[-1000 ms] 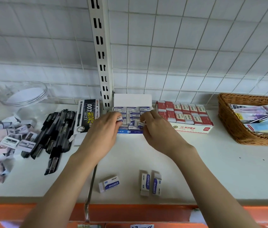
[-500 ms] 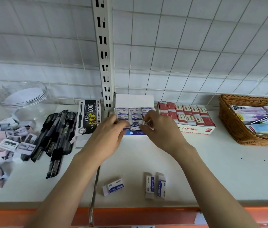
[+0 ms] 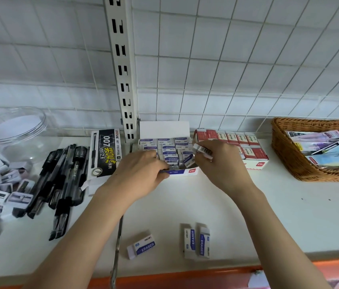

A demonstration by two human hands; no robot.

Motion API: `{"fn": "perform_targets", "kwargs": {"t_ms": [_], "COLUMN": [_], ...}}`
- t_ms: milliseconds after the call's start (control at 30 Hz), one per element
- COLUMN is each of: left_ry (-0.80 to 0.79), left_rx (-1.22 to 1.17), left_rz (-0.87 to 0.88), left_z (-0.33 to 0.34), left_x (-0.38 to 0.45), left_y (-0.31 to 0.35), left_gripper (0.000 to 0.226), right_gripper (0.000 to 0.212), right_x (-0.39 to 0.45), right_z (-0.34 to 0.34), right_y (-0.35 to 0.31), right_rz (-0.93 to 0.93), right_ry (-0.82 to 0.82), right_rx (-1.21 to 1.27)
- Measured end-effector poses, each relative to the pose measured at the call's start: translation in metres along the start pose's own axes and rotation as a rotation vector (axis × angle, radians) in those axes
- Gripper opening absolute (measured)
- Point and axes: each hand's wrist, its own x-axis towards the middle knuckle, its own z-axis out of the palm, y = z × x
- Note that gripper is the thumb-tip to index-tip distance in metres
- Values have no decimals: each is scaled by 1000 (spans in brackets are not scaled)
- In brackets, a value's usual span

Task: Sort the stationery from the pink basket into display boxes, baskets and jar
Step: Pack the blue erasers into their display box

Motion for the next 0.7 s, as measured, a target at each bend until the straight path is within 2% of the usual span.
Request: {"fn": "perform_targets", "kwargs": {"t_ms": [67, 267, 400, 567, 700], "left_ry": [-28, -82, -117, -53, -122], "left_rx": [58, -51, -46, -158, -70], "left_rz": [22, 36, 24, -55, -71], "left_z": [-1, 0, -1, 2, -1], "left_x": [2, 7, 10, 15, 24], "left_y": [0, 4, 4, 4, -1], "left_gripper": [33, 34, 33, 42, 28], "right_gripper": [20, 15, 21, 19, 10], "right_x": [0, 0, 0, -1, 0], "right_z": [-2, 0, -1, 0, 1], "right_y": [4, 9, 9, 5, 4], "right_rz": [-7, -15, -34, -43, -42], "right_ry": [27, 49, 46, 19, 8], "right_rx": [-4, -11, -10, -3, -16]}}
